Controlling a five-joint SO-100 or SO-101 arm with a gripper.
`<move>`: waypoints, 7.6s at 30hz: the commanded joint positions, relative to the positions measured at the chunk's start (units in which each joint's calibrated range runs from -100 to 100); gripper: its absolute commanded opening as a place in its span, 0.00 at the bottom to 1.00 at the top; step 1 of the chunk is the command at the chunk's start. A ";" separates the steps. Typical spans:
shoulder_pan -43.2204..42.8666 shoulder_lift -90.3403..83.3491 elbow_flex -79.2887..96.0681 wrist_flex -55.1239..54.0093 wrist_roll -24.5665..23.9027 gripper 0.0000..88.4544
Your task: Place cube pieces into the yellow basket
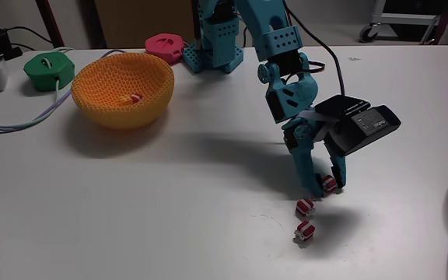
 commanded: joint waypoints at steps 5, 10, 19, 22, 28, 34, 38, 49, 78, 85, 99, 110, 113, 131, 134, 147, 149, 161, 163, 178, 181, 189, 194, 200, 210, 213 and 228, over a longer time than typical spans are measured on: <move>5.87 -15.18 0.11 23.28 10.26 0.00; 20.04 -46.24 5.02 52.65 21.39 0.00; 58.99 -78.15 4.92 90.09 36.04 0.00; 69.62 -79.48 5.31 97.65 40.68 0.00; 73.63 -77.01 13.49 100.00 42.44 0.00; 71.48 -76.26 16.38 102.60 42.15 0.51; 71.48 -76.07 16.38 103.04 41.81 0.54; 31.69 -67.73 14.17 75.50 20.02 0.52; 7.08 4.62 -8.85 -5.74 6.84 0.46; 9.41 8.78 -12.70 -5.56 5.47 0.33; 16.50 -21.05 -10.87 36.66 17.14 0.00; 52.66 -72.75 10.80 80.10 32.87 0.00; 65.89 -76.92 13.69 88.53 38.19 0.00; 74.47 -76.54 18.40 102.52 40.88 0.53; 72.79 -75.50 16.57 100.08 41.03 0.50; 34.20 -59.31 22.54 34.14 17.63 0.37; 25.54 -50.59 26.11 18.59 12.75 0.39; 8.39 -7.60 5.79 -8.86 3.61 0.39; 7.55 -3.91 1.55 -8.86 3.52 0.39; 9.13 18.16 -26.85 -10.95 4.79 0.34; 9.69 20.81 -29.45 -11.47 5.08 0.31; 11.93 16.17 -23.87 -9.39 9.13 0.00; 16.78 -6.46 -14.43 17.90 18.22 0.00; 32.62 -43.02 -0.47 56.99 28.08 0.00; 68.13 -75.78 16.00 86.79 38.19 0.00; 68.03 -75.88 19.66 88.18 37.22 0.08; 57.22 -78.06 18.69 88.62 40.10 0.00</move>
